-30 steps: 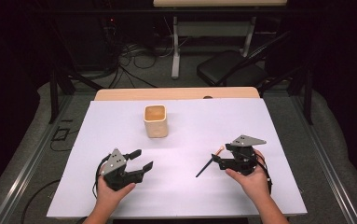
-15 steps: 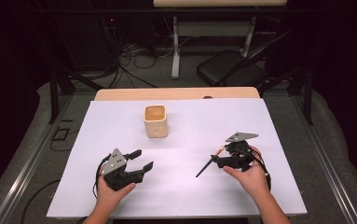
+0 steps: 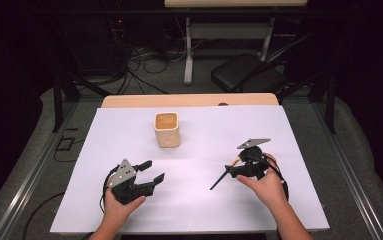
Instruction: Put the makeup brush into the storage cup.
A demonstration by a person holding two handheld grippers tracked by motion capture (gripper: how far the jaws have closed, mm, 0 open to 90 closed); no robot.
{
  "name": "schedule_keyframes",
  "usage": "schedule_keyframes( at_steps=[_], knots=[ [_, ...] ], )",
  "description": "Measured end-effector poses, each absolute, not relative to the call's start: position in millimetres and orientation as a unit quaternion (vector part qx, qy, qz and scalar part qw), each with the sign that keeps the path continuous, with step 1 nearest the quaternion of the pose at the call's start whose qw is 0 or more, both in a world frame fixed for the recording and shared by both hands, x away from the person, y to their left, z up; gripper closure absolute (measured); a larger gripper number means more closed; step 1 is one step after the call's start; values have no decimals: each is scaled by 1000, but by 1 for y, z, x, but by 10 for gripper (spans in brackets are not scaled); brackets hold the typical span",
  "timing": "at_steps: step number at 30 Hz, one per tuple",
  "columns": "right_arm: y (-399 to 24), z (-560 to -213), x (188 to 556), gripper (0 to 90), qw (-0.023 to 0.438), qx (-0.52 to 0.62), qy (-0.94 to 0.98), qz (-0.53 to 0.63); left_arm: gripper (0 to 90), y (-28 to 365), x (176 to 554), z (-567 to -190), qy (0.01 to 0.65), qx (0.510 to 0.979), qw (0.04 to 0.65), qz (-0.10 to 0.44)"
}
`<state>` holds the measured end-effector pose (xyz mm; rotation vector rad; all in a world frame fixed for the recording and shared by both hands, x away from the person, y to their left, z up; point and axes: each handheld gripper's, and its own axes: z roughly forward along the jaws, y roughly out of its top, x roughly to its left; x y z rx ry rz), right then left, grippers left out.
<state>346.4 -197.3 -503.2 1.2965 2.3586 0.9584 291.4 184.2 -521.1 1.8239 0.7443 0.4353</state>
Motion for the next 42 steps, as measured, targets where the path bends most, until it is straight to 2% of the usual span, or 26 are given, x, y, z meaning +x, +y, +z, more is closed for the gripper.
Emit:
schedule_keyframes(
  at_steps=[29,42],
  knots=[
    [-183,-508,362,307,132,458,832,284,348,184,292,-521,314,766,531,181],
    [-176,-507,374,322,113,466,842,245,348,184,292,-522,316,766,531,181]
  ],
)
